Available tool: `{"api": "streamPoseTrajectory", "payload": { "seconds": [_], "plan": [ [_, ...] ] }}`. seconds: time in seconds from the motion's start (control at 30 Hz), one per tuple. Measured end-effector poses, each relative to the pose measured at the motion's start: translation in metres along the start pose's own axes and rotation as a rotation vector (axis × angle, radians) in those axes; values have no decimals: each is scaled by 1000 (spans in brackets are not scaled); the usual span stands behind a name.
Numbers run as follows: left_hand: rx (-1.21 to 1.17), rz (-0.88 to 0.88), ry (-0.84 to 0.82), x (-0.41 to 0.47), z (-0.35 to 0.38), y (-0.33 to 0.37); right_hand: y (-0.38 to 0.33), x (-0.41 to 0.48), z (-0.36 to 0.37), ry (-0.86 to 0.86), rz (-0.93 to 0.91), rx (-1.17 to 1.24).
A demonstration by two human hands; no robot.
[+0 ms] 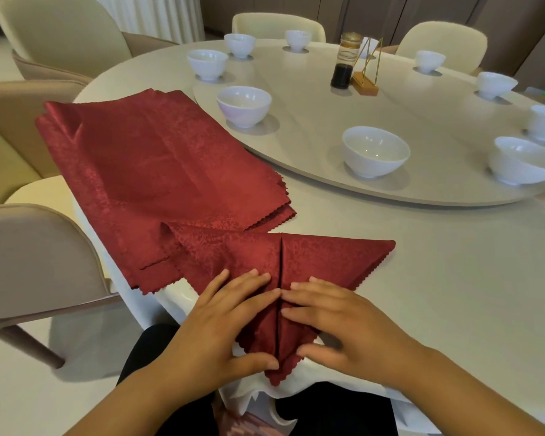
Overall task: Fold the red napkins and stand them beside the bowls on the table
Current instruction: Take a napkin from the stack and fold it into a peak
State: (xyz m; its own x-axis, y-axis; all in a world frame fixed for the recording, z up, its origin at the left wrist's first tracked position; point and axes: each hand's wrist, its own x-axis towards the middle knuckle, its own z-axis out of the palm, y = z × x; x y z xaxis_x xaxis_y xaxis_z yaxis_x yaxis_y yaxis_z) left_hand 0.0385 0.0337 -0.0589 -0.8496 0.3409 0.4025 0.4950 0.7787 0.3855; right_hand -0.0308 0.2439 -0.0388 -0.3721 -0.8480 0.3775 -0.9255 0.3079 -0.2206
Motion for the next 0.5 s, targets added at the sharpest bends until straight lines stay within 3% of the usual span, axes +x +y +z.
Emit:
{"api": "streamPoseTrajectory", "payload": {
  "seconds": [0.3, 0.4, 0.5],
  "plan": [
    [19, 54, 31, -2, 2, -2, -5, 2, 9, 104, 24, 62],
    [-47, 52, 158, 7, -7, 3, -7, 2, 5, 78, 47, 103],
    [30, -42, 339, 32, -12, 7, -10, 1, 4, 92, 62, 162]
  ]
}}
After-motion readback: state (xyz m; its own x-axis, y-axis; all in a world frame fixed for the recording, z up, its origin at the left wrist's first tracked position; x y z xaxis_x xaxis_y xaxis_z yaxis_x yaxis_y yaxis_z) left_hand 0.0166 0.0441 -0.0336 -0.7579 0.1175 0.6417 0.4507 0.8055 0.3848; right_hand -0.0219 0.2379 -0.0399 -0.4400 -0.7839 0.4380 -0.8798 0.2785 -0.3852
